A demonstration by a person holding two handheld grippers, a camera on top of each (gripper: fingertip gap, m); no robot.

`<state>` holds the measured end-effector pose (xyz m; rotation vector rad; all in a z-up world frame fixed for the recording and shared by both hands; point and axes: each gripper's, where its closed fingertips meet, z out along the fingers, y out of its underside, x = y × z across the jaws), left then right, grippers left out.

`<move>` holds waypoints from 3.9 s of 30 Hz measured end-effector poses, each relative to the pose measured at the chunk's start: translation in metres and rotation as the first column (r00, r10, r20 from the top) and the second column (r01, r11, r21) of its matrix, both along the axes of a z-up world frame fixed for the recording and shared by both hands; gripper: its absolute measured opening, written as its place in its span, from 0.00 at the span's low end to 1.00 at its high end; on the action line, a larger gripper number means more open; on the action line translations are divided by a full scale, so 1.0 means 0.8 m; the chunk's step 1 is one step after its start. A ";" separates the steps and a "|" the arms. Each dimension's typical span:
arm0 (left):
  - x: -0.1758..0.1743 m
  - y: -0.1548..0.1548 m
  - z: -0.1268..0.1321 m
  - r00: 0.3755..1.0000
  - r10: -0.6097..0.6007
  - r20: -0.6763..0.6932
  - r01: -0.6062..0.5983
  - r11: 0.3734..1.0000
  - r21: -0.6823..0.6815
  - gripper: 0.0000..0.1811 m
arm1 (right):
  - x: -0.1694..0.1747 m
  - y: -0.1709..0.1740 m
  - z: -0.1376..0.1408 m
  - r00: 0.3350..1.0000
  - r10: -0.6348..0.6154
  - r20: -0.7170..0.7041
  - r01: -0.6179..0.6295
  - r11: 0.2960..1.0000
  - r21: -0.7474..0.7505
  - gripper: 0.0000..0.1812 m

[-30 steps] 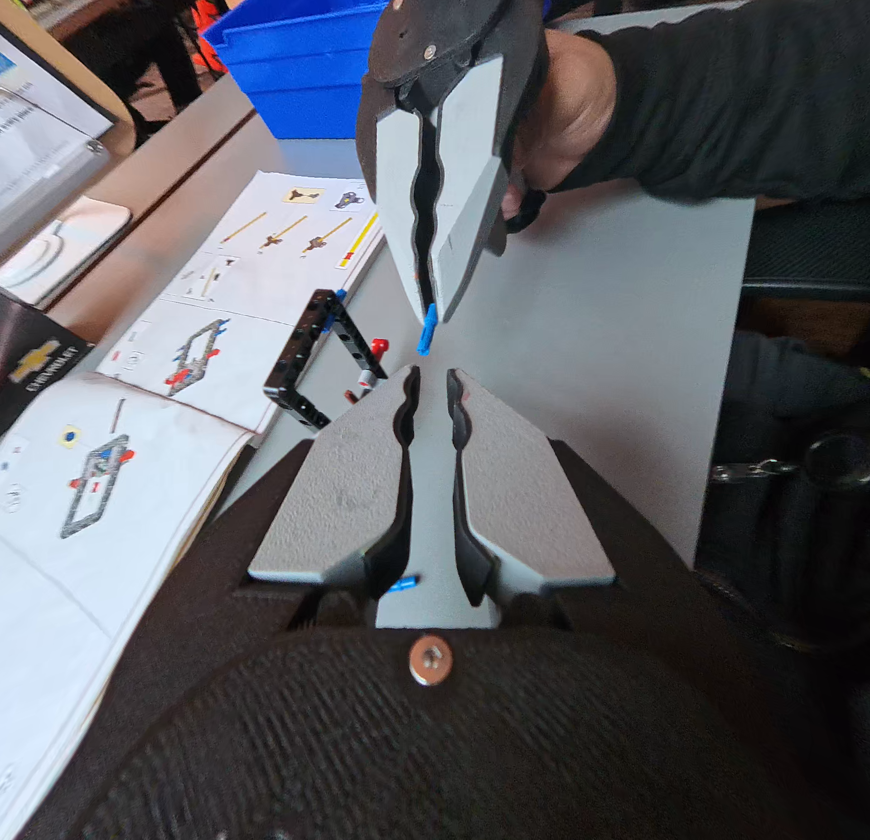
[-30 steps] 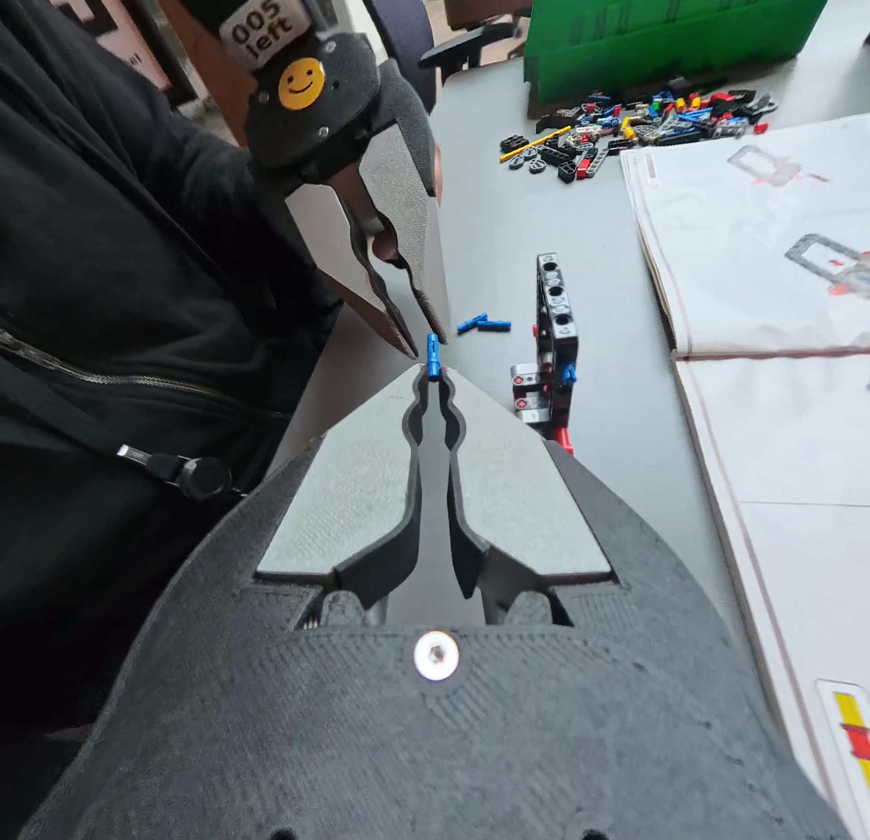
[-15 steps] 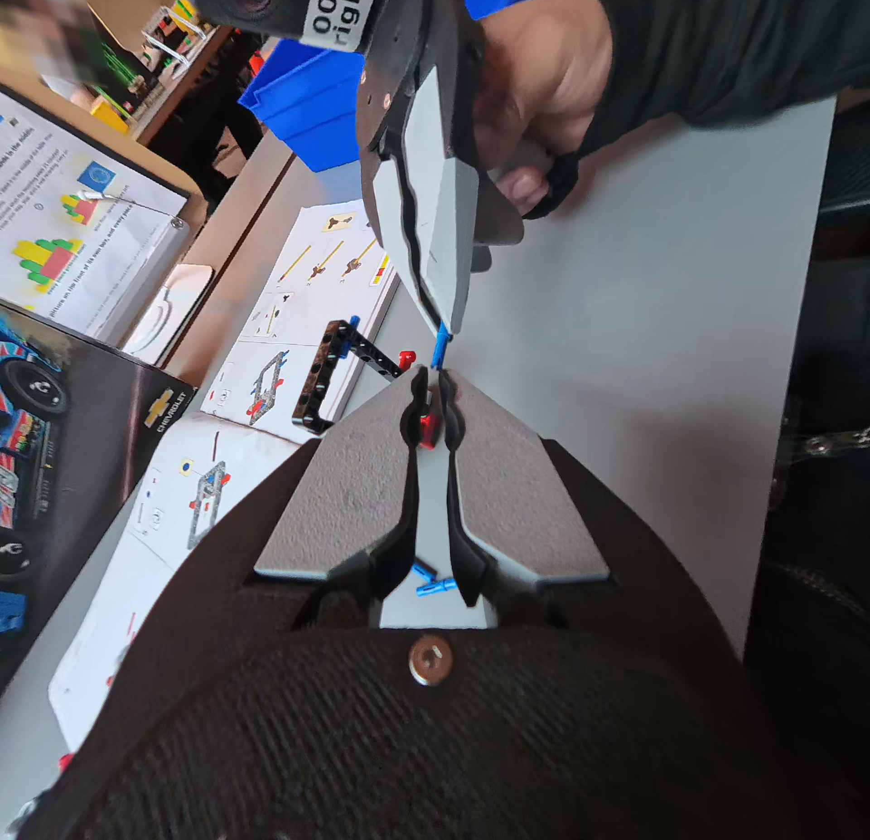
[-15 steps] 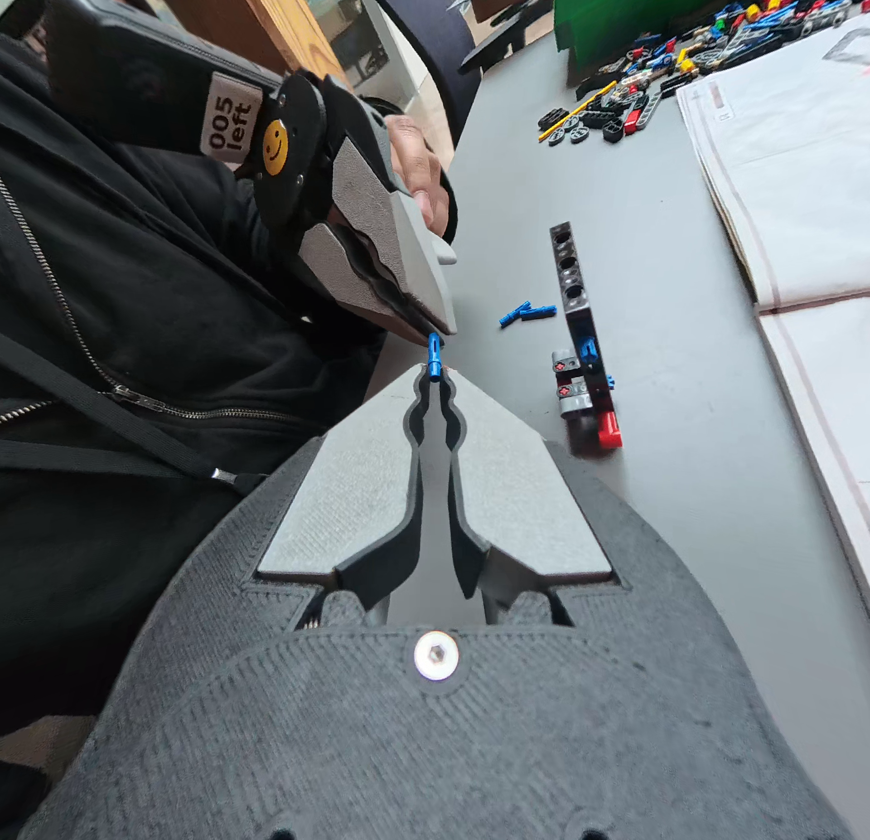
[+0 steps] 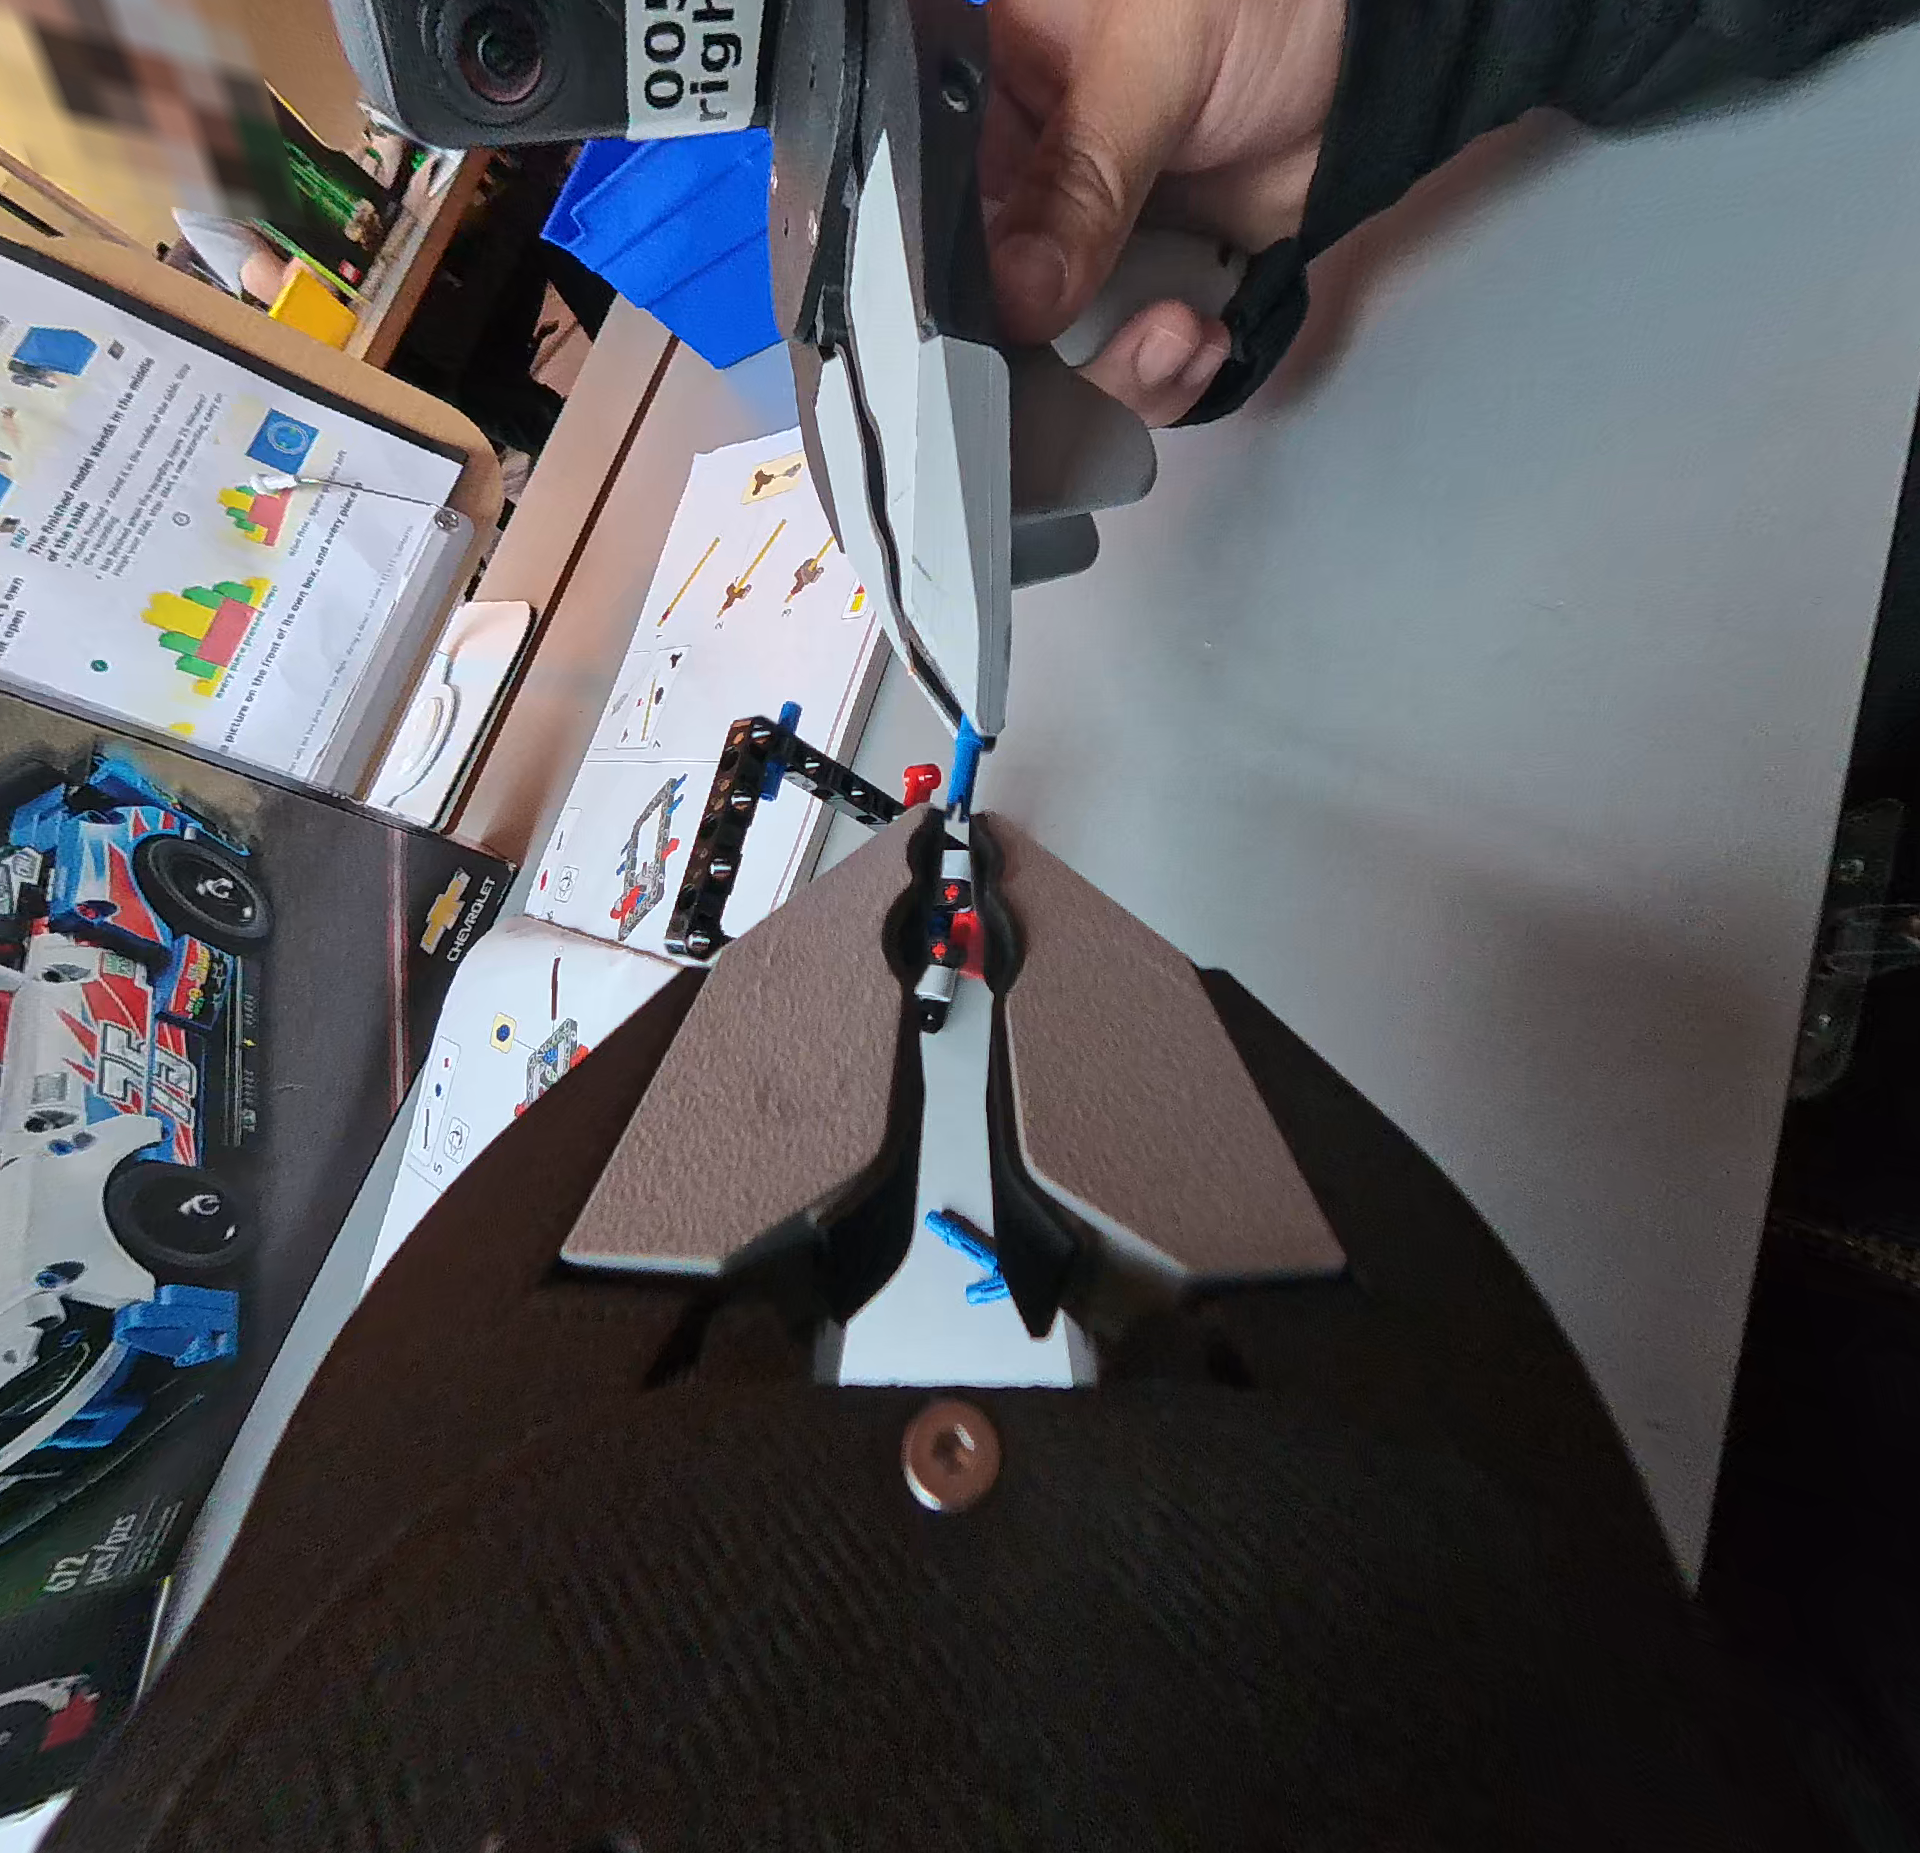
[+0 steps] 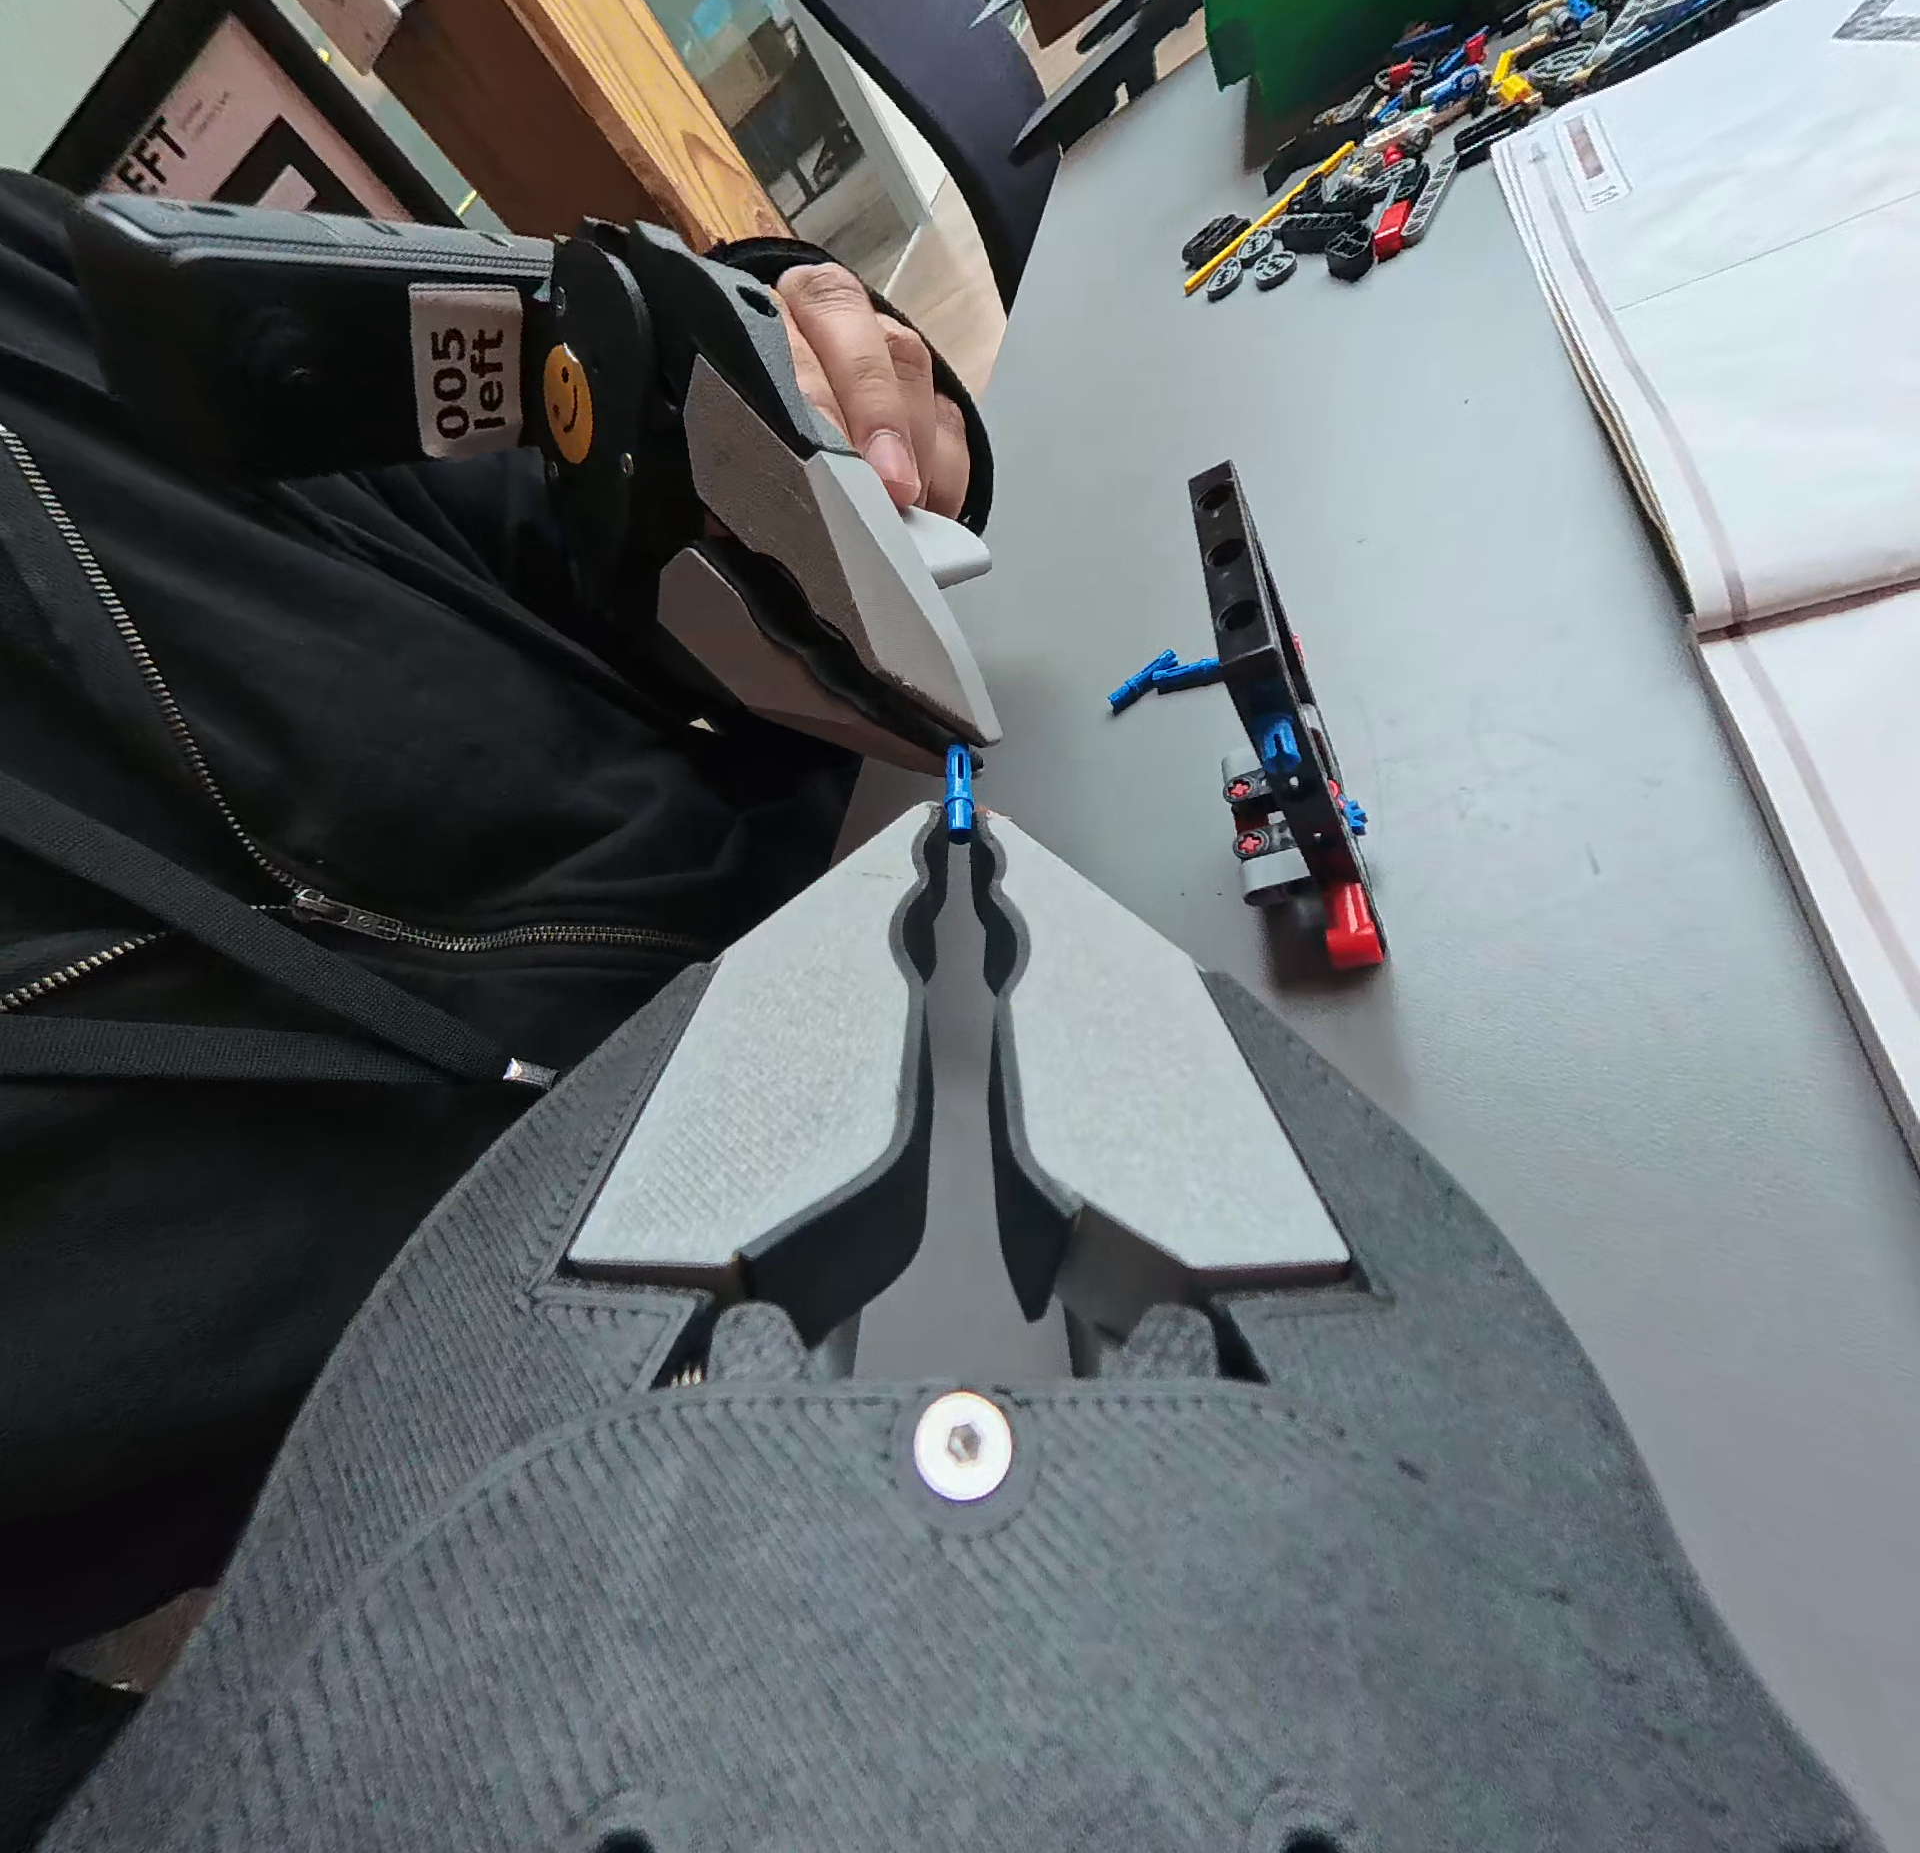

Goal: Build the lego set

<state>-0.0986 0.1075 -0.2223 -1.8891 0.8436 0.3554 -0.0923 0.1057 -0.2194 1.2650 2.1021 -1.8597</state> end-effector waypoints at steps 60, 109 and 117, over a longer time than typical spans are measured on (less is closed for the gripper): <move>-0.004 -0.003 -0.013 0.926 0.049 0.375 0.019 0.984 -0.175 0.01 | -0.008 -0.003 -0.002 0.989 -0.023 -0.146 0.046 0.987 0.154 0.02; -0.034 0.045 -0.008 0.672 0.171 0.720 0.164 0.914 -0.370 0.03 | -0.022 0.093 -0.007 0.950 -0.214 -0.225 0.264 0.939 0.219 0.04; -0.028 0.041 0.004 0.630 0.152 0.762 0.200 0.916 -0.348 0.03 | -0.018 0.090 -0.003 0.971 -0.191 -0.147 0.205 0.974 0.091 0.04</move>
